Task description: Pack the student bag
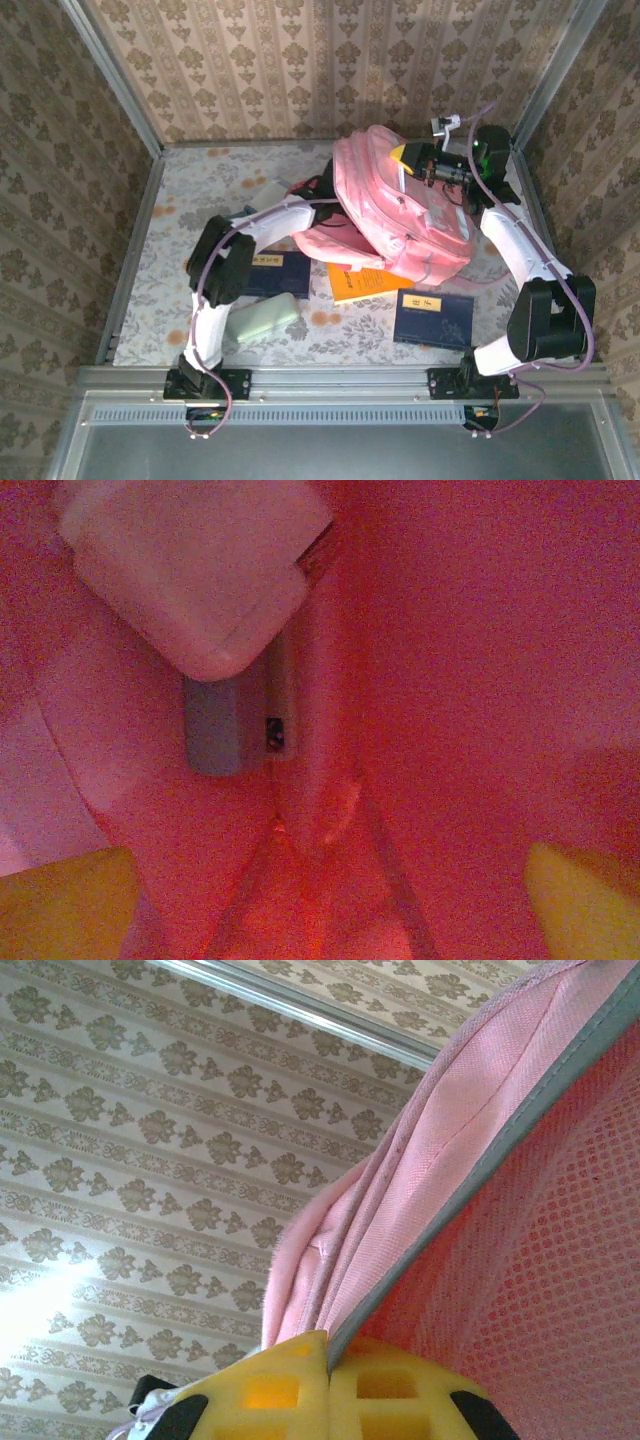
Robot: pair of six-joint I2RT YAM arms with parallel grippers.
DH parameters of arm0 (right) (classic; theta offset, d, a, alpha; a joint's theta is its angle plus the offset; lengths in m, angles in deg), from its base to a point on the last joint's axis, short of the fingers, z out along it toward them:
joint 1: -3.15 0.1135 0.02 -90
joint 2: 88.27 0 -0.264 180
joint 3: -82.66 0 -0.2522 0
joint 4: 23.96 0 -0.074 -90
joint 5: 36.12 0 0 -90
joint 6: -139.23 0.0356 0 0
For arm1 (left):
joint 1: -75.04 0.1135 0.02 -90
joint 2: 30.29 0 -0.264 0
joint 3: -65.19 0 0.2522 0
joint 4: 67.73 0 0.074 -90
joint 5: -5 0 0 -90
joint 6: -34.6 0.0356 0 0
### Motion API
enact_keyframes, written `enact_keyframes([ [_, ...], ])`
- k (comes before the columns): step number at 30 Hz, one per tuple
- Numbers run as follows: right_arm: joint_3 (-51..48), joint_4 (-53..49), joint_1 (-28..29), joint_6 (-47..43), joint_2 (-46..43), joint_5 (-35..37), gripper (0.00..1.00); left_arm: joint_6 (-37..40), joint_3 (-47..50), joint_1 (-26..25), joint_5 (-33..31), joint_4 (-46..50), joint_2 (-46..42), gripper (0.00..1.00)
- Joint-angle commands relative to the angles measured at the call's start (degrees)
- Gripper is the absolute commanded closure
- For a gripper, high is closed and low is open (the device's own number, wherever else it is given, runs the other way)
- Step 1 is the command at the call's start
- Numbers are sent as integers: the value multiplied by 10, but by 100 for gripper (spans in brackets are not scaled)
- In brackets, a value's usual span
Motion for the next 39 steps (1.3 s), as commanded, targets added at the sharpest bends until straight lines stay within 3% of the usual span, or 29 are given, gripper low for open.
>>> enact_keyframes([
  [1,28,40,-2,-21,-31,6,100,58,13,14,3,27,-53,0],
  [8,22,-8,-3,-68,-44,22,100,90,85,41,-19,53,-133,0],
  [20,7,-48,-3,-108,-62,45,100,172,151,91,-44,181,-283,0],
  [27,8,-100,-3,-149,-72,71,100,152,246,162,-84,198,-385,0],
  [32,18,-156,17,-204,-69,88,100,164,262,193,-64,215,-430,0],
  [37,65,-284,37,-295,-61,144,100,225,219,205,-95,349,-458,0],
  [39,84,-323,40,-318,-58,174,100,276,192,205,-150,440,-472,0],
])
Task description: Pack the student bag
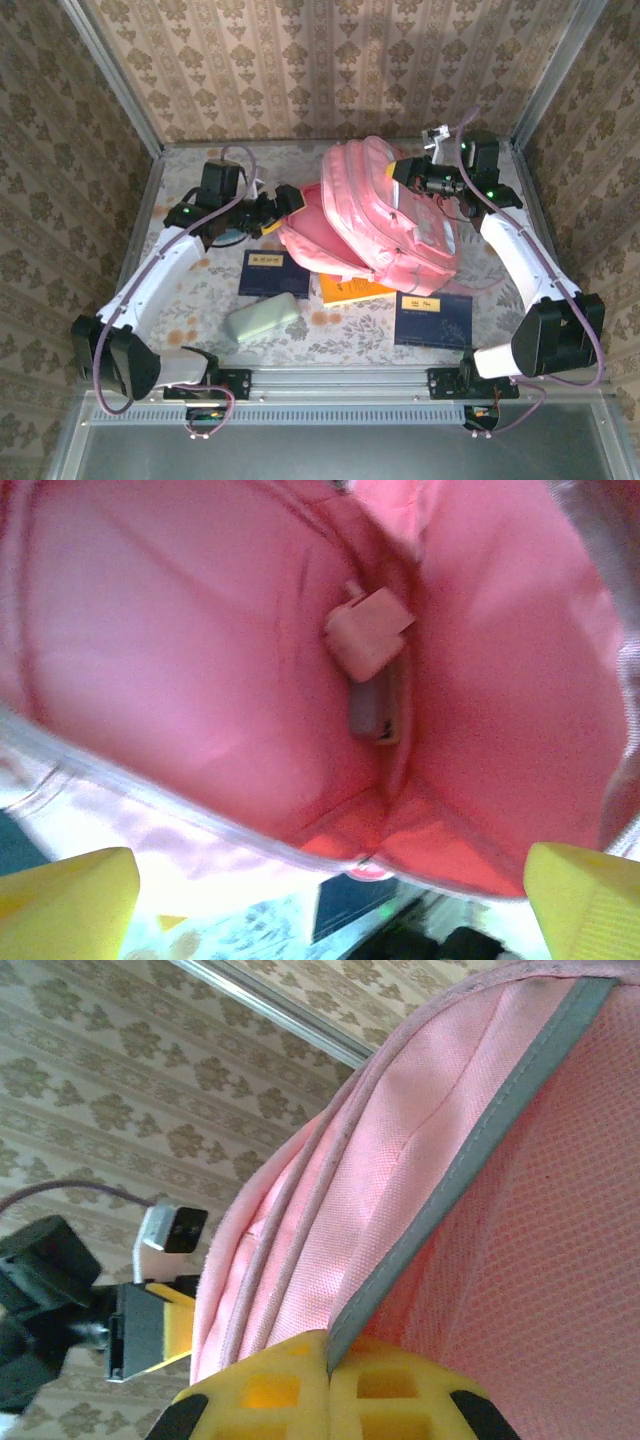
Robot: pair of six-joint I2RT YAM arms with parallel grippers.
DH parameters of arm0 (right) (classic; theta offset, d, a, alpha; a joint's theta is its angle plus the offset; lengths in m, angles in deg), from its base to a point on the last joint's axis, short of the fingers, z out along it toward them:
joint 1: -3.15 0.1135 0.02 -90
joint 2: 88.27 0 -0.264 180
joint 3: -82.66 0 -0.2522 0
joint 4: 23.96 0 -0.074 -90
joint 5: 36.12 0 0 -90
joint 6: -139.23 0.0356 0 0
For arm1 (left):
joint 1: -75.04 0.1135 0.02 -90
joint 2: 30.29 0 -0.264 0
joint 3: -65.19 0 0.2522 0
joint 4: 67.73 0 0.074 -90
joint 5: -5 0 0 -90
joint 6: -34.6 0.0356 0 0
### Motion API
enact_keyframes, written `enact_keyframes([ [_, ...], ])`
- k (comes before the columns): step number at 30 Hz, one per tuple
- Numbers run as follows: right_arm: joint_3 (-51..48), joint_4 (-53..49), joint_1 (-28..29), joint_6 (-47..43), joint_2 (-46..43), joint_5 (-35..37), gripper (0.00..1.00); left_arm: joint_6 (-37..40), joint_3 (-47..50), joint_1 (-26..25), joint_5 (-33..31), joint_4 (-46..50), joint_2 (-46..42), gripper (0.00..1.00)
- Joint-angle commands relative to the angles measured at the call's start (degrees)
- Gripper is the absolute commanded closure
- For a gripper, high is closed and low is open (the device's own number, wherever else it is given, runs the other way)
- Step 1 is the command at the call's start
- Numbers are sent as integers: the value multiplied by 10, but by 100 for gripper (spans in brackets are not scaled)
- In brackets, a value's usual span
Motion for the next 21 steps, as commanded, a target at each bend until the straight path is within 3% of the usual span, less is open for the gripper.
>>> enact_keyframes([
  [1,57,-73,1,-83,-12,74,100,106,-49,1,-88,181,-40,0],
  [5,55,-88,2,-91,-11,106,100,141,-4,-30,-150,247,-104,0],
  [6,51,-86,2,-87,-12,107,100,139,9,-57,-174,266,-117,0],
  [12,38,-68,8,-76,-25,112,100,58,83,-61,-297,394,-149,0],
  [15,34,-62,10,-74,-27,108,100,30,134,-38,-300,394,-162,0],
  [21,25,-55,14,-71,-24,95,100,27,228,40,-233,304,-172,0],
])
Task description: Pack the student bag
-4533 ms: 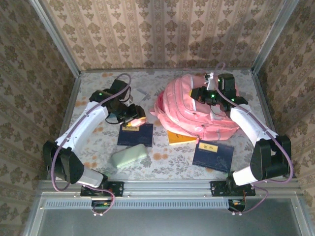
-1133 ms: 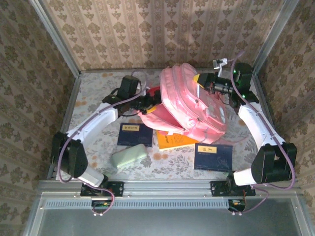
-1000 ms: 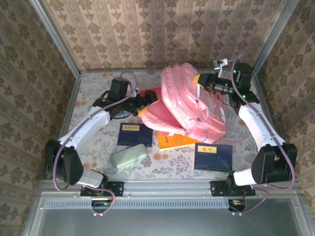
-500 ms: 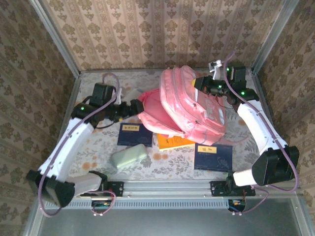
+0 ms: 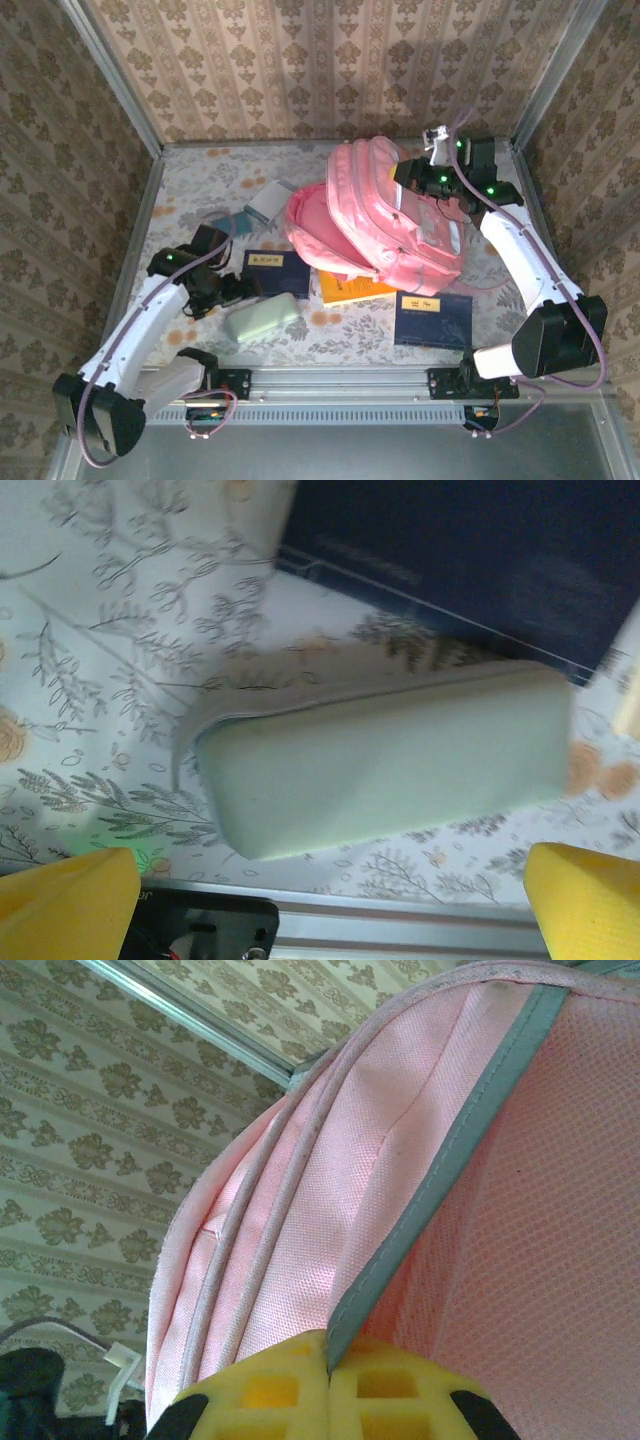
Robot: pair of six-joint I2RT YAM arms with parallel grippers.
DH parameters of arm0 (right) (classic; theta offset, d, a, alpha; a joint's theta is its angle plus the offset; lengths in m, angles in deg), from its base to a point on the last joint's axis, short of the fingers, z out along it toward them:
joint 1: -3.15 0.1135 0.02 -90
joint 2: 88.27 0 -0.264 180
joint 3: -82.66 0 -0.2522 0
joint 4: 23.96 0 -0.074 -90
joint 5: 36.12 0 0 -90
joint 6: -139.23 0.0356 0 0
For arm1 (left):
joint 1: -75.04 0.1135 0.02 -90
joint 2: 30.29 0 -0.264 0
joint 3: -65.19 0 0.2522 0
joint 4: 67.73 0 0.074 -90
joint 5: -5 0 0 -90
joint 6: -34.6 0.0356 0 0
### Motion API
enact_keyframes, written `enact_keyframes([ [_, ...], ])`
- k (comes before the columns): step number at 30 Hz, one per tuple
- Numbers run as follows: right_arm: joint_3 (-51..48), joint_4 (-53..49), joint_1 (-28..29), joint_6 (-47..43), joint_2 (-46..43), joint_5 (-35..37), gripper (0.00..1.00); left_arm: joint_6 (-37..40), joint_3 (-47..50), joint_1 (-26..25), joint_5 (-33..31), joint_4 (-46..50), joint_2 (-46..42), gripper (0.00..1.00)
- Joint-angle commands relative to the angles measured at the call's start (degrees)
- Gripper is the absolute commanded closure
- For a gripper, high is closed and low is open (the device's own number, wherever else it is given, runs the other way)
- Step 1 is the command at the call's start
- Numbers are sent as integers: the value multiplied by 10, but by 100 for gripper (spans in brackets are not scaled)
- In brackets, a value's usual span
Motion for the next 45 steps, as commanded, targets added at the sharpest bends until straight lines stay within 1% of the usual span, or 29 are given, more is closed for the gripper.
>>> enact_keyframes([
  [1,-1,28,1,-6,-24,-3,100,-17,42,21,41,-49,4,0],
  [6,-3,29,6,-9,-24,-8,100,-2,80,8,103,-111,25,0],
  [7,-3,29,7,-9,-23,-9,100,-1,81,-1,106,-116,24,0],
  [10,-2,30,9,-9,-20,-13,100,-13,78,-30,91,-115,24,0],
  [13,-2,32,10,-9,-21,-15,100,-32,82,-50,99,-118,39,0],
  [14,-1,32,11,-9,-21,-14,100,-40,83,-74,96,-118,44,0],
  [18,-3,36,10,-7,-21,-18,100,-83,101,-128,97,-148,58,0],
  [24,-13,45,12,-3,-23,-21,100,-117,88,-184,96,-192,92,0],
  [27,-15,45,12,-3,-23,-22,100,-126,74,-206,116,-228,105,0],
  [31,-15,44,12,-4,-24,-22,100,-135,51,-244,157,-274,126,0],
  [33,-14,44,12,-3,-24,-21,100,-114,24,-263,160,-258,139,0],
  [35,-13,44,12,-2,-25,-22,100,-61,-14,-276,151,-214,150,0],
  [36,-14,44,12,-1,-25,-22,100,-20,-40,-279,140,-178,156,0],
  [38,-14,45,12,0,-27,-22,100,62,-87,-285,104,-116,159,0],
  [40,-16,48,12,1,-29,-23,100,150,-112,-295,54,-83,150,0],
  [43,-18,48,11,1,-31,-23,100,231,-138,-300,-21,-58,166,0],
  [45,-18,48,12,1,-30,-25,100,260,-150,-303,-78,-47,195,0],
])
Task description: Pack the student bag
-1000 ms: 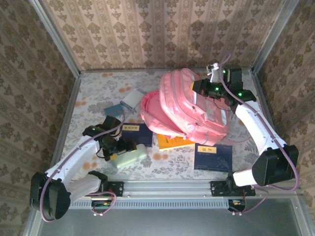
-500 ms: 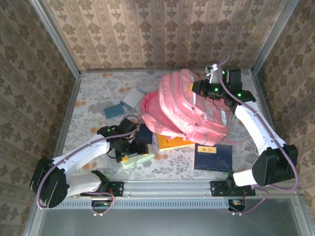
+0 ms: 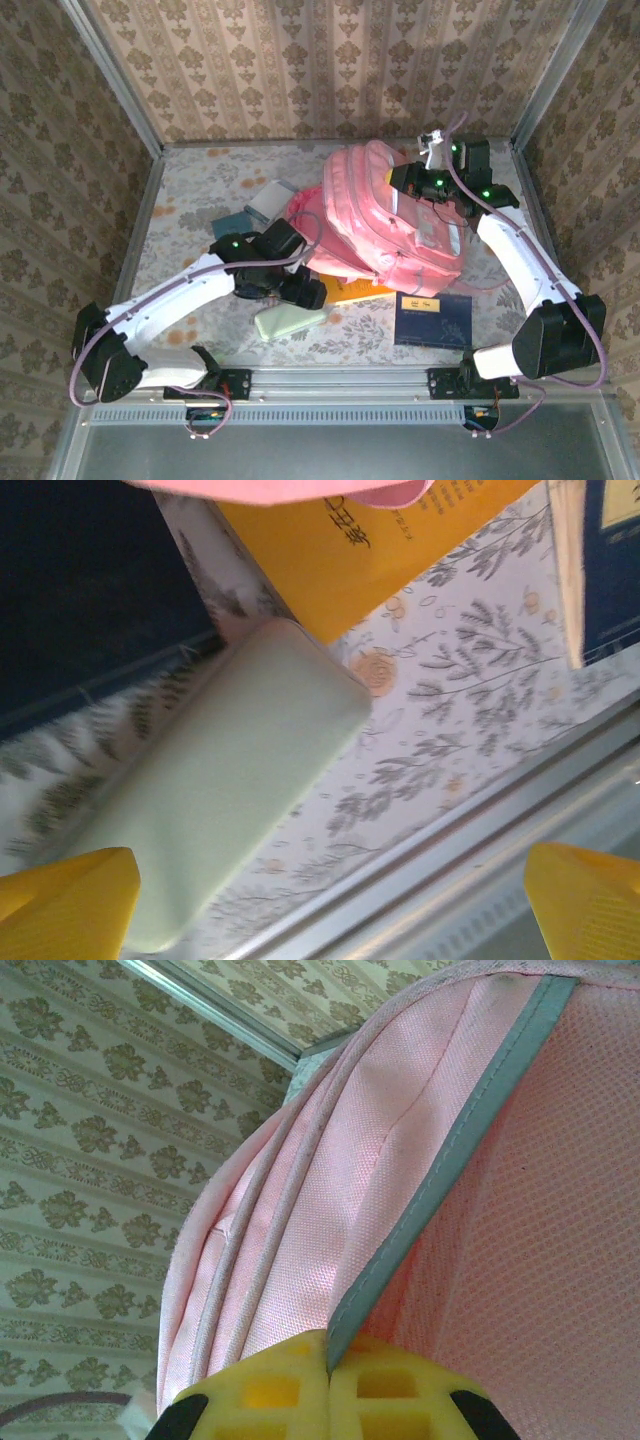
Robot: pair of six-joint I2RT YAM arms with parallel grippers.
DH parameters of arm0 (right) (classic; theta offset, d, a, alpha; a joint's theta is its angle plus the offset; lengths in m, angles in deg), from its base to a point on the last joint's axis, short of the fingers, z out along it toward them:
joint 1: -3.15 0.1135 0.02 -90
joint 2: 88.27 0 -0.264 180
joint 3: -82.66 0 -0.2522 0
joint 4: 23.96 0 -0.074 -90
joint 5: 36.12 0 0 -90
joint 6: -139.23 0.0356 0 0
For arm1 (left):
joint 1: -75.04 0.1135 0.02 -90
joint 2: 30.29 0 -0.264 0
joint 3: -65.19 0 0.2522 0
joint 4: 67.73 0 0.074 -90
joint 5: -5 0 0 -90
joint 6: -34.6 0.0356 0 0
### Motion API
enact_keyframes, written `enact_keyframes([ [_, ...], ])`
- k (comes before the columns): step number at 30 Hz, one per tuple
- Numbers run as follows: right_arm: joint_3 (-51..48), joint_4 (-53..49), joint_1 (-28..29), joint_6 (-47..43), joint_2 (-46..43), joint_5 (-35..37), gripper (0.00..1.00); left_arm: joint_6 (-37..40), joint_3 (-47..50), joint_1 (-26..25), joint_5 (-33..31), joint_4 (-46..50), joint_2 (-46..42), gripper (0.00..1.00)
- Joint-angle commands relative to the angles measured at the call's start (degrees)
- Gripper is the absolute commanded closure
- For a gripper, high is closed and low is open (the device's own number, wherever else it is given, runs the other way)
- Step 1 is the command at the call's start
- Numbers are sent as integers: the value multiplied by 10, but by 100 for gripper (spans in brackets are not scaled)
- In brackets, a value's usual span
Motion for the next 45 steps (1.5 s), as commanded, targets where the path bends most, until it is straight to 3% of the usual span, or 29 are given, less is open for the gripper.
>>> enact_keyframes([
  [1,0,34,0,2,-30,-19,100,133,-15,-6,-128,63,46,0],
  [12,0,33,0,0,-30,-25,100,193,-9,-81,-190,25,152,0],
  [15,1,32,0,-1,-30,-27,100,197,-14,-92,-178,26,178,0],
  [32,4,33,0,0,-23,-33,100,190,13,-74,-79,-38,241,0],
  [42,10,30,0,0,-18,-33,100,186,11,-72,-104,-38,287,0],
  [45,10,32,1,0,-18,-35,100,185,12,-67,-107,-40,277,6],
])
